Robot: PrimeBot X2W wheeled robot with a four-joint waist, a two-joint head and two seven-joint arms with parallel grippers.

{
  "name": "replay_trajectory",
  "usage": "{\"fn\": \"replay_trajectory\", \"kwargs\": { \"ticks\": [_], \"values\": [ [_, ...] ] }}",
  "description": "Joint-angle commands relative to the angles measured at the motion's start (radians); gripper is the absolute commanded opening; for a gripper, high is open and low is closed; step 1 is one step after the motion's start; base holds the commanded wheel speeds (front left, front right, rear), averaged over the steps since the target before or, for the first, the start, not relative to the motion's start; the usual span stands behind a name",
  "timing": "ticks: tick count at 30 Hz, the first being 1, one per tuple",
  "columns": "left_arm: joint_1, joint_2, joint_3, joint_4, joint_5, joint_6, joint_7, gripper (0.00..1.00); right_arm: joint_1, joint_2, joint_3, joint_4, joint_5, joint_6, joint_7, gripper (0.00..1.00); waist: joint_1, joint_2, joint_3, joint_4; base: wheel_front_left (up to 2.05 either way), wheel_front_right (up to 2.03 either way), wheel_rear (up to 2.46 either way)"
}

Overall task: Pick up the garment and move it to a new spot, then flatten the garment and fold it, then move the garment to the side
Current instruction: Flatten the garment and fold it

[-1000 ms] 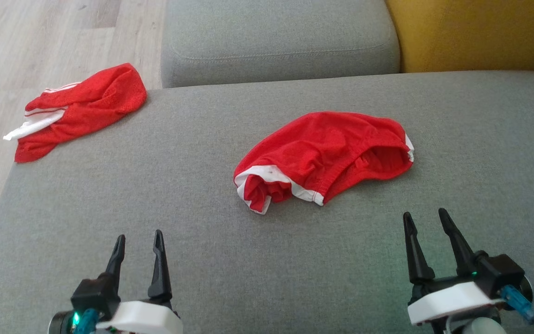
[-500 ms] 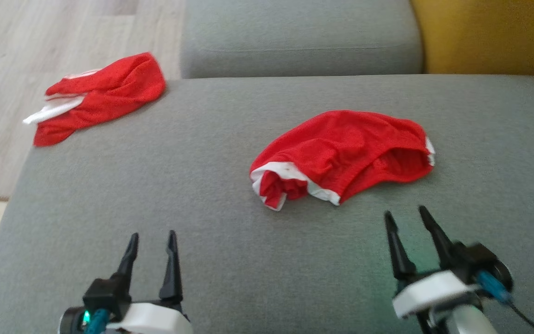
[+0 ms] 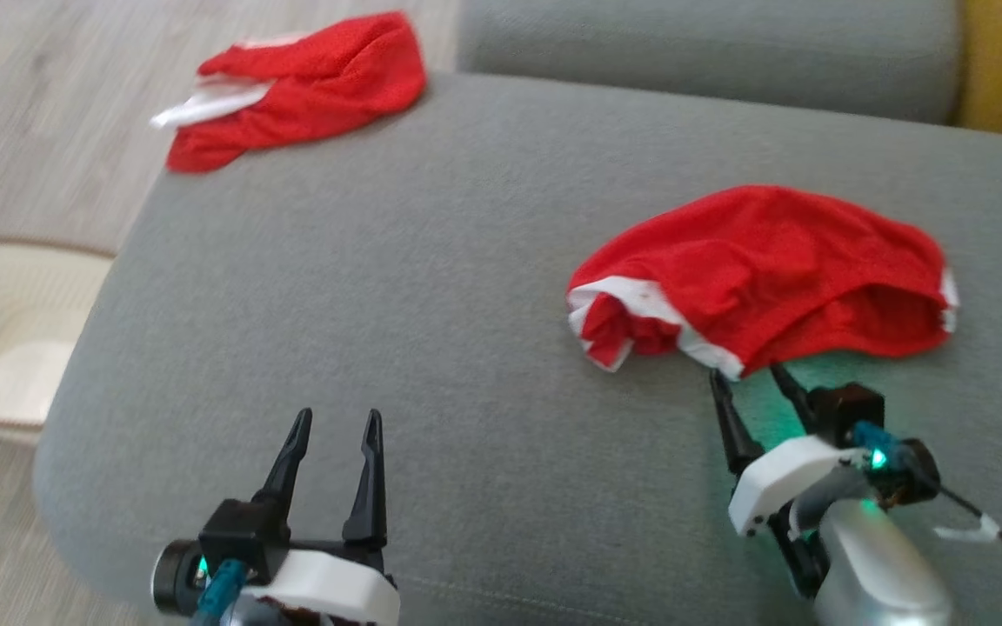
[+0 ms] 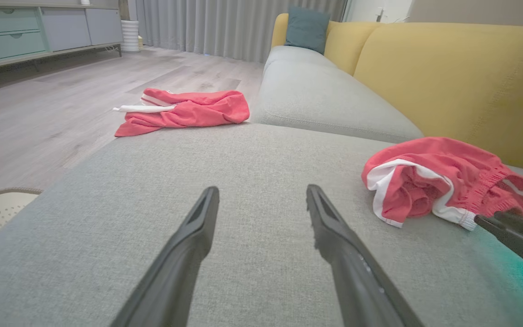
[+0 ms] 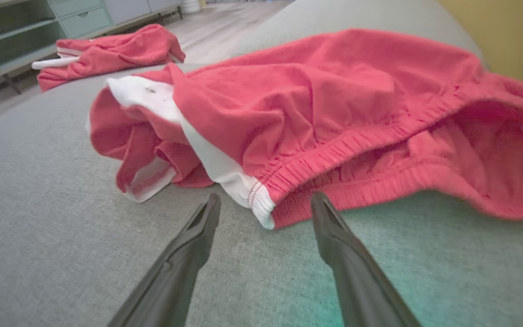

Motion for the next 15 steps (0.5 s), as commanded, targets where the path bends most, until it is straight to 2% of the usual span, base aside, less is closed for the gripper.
{"fn": "replay_trajectory", "kwargs": {
  "ticks": [1, 6, 7, 8, 9, 10, 11, 15],
  "values": [
    [-0.047, -0.007, 0.030, -0.038, 0.002, 0.007, -0.012, 1.00, -0.050, -0.002, 0.005, -0.003, -0.019, 0.008, -0.010, 1.00, 0.0000, 0.0000, 0.038, 0.040, 0.00, 0.00, 0.00],
    [-0.054, -0.009, 0.027, -0.043, 0.000, 0.013, -0.012, 1.00, -0.096, -0.002, -0.046, 0.067, -0.065, 0.008, -0.010, 1.00, 0.0000, 0.0000, 0.061, 0.070, 0.00, 0.00, 0.00],
    [-0.054, -0.009, 0.028, -0.043, 0.000, 0.014, -0.012, 1.00, -0.102, -0.002, -0.050, 0.074, -0.068, 0.008, -0.010, 0.85, 0.0000, 0.0000, 0.062, 0.071, 0.00, 0.00, 0.00],
    [-0.054, -0.009, 0.030, -0.043, 0.000, 0.016, -0.012, 1.00, -0.106, -0.002, -0.051, 0.078, -0.069, 0.008, -0.010, 0.60, 0.0000, 0.0000, 0.063, 0.071, 0.00, 0.00, 0.00],
    [-0.054, -0.009, 0.032, -0.042, -0.001, 0.017, -0.012, 1.00, -0.111, -0.002, -0.051, 0.079, -0.066, 0.008, -0.010, 0.44, 0.0000, 0.0000, 0.063, 0.068, 0.00, 0.00, 0.00],
    [-0.053, -0.009, 0.035, -0.042, -0.001, 0.020, -0.012, 1.00, -0.114, -0.002, -0.051, 0.071, -0.058, 0.008, -0.010, 0.18, 0.0000, 0.0000, 0.061, 0.062, 0.00, 0.00, 0.00],
    [-0.053, -0.009, 0.037, -0.042, -0.001, 0.020, -0.012, 1.00, -0.114, -0.002, -0.051, 0.056, -0.050, 0.008, -0.010, 0.00, 0.0000, 0.0000, 0.059, 0.056, 0.00, 0.00, 0.00],
    [-0.053, -0.009, 0.039, -0.043, -0.001, 0.020, -0.012, 1.00, -0.106, -0.002, -0.045, -0.015, -0.003, 0.008, -0.010, 0.00, 0.0000, 0.0000, 0.050, 0.027, 0.00, 0.00, 0.00]
  ]
}}
